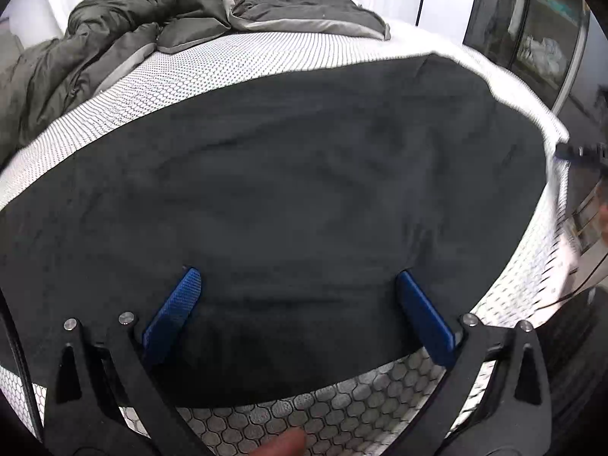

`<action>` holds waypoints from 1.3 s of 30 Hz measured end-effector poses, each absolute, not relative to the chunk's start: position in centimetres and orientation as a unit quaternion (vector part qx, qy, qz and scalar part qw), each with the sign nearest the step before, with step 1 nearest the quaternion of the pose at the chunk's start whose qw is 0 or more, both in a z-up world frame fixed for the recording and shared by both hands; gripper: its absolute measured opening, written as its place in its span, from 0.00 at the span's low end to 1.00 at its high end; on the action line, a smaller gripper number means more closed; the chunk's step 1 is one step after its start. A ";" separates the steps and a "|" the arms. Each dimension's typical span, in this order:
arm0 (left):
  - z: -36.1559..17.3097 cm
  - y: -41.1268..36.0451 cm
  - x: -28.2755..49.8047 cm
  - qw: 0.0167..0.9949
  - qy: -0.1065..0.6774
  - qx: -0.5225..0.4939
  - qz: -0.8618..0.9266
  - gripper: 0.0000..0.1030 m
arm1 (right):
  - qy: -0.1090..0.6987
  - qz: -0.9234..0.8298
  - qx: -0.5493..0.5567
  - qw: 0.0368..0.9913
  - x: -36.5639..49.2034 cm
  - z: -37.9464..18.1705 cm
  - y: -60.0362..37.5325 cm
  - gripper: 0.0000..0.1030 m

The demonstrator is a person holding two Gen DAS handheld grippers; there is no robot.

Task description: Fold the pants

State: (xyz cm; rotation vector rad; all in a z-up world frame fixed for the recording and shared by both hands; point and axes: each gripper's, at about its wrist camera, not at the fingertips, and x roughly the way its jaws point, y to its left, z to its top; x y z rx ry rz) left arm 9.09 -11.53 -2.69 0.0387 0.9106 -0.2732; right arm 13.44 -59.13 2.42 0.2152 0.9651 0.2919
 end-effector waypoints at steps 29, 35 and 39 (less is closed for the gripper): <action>1.2 9.0 6.4 0.909 0.354 -0.221 0.020 0.99 | 0.317 0.360 0.111 0.870 19.2 13.9 -33.5 0.19; 0.5 19.9 2.2 0.882 0.297 -0.318 0.179 0.99 | 0.397 0.518 0.030 0.757 18.3 10.4 -16.6 0.46; 0.0 21.9 1.3 0.881 0.296 -0.327 0.174 0.99 | 0.467 0.535 -0.034 0.703 17.1 6.0 -12.2 0.63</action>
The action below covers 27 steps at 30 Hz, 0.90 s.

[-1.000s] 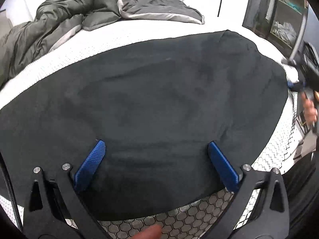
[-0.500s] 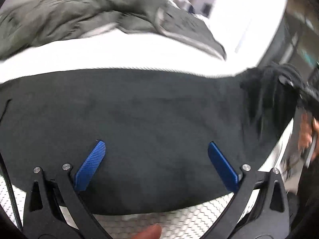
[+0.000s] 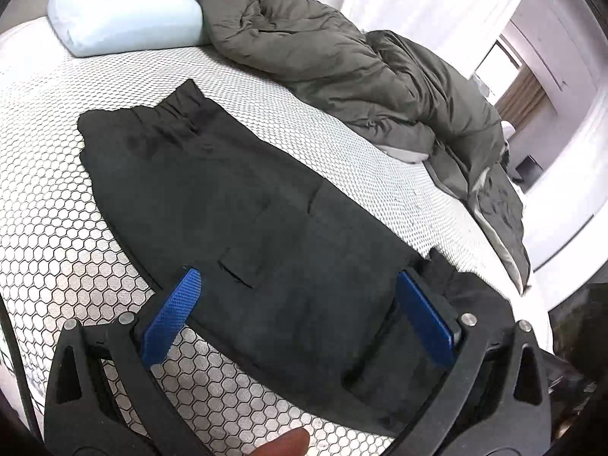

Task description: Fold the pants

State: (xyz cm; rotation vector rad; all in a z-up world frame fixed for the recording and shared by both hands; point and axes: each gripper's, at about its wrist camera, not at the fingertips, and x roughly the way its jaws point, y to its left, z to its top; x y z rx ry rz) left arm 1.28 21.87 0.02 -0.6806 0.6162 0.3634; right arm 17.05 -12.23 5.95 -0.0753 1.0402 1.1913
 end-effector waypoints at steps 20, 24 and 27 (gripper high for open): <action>0.1 8.6 5.8 0.918 0.376 -0.124 0.021 0.99 | 0.516 0.357 -0.094 0.773 15.8 1.2 -29.9 0.77; 1.2 5.8 5.8 0.935 0.342 -0.094 0.009 0.99 | 0.504 0.381 -0.053 0.773 14.5 2.0 -30.8 0.77; 1.3 3.8 6.7 0.939 0.340 -0.040 0.016 0.99 | 0.519 0.389 -0.006 0.761 15.2 1.2 -30.9 0.59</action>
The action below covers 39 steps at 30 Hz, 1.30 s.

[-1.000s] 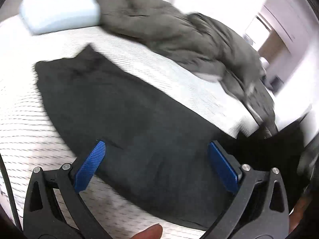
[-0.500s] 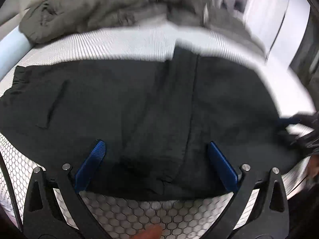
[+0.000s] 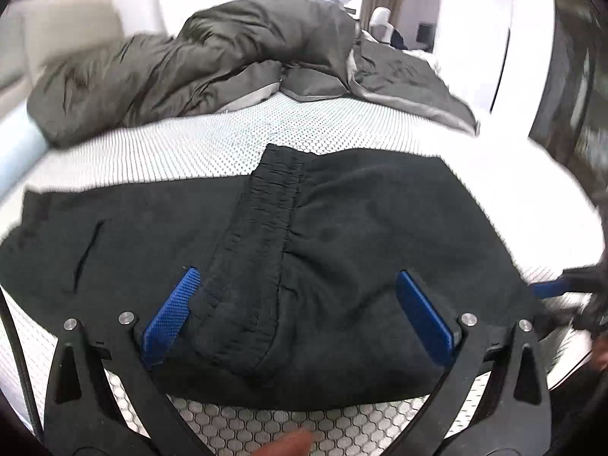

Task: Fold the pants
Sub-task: 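Lay the folded waistband down and open the right gripper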

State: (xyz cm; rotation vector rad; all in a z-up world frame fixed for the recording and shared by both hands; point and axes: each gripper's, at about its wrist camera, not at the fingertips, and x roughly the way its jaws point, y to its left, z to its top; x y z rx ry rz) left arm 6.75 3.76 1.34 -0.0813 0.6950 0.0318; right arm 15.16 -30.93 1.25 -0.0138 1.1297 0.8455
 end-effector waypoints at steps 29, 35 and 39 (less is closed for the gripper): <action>3.6 -2.4 4.9 0.959 0.268 -0.019 -0.087 0.99 | 0.540 0.336 0.027 0.771 16.8 0.5 -32.3 0.54; 2.5 -6.4 4.5 0.949 0.286 0.025 -0.129 0.99 | 0.544 0.343 0.073 0.762 16.4 0.4 -35.0 0.54; -1.6 -10.3 6.1 0.915 0.369 0.071 -0.146 0.99 | 0.546 0.349 0.087 0.757 16.5 0.2 -36.0 0.54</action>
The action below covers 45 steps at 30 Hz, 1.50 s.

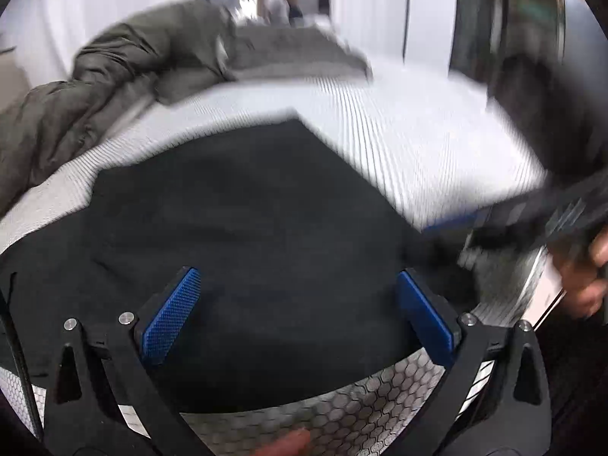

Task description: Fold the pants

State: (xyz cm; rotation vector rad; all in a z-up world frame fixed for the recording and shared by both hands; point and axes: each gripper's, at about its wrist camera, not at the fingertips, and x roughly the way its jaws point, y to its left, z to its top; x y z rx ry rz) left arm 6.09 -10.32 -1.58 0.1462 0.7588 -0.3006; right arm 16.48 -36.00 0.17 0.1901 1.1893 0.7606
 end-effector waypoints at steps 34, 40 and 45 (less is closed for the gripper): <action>-4.6 -10.7 6.7 0.888 0.409 0.056 -0.201 1.00 | 0.540 0.311 0.108 0.775 34.6 -2.3 -28.0 0.39; -4.5 -10.5 6.5 0.893 0.404 0.052 -0.191 1.00 | 0.526 0.322 0.122 0.778 33.2 -2.4 -28.1 0.13; -4.7 -10.5 6.8 0.894 0.405 0.045 -0.185 1.00 | 0.499 0.301 0.063 0.810 35.1 -0.7 -25.3 0.16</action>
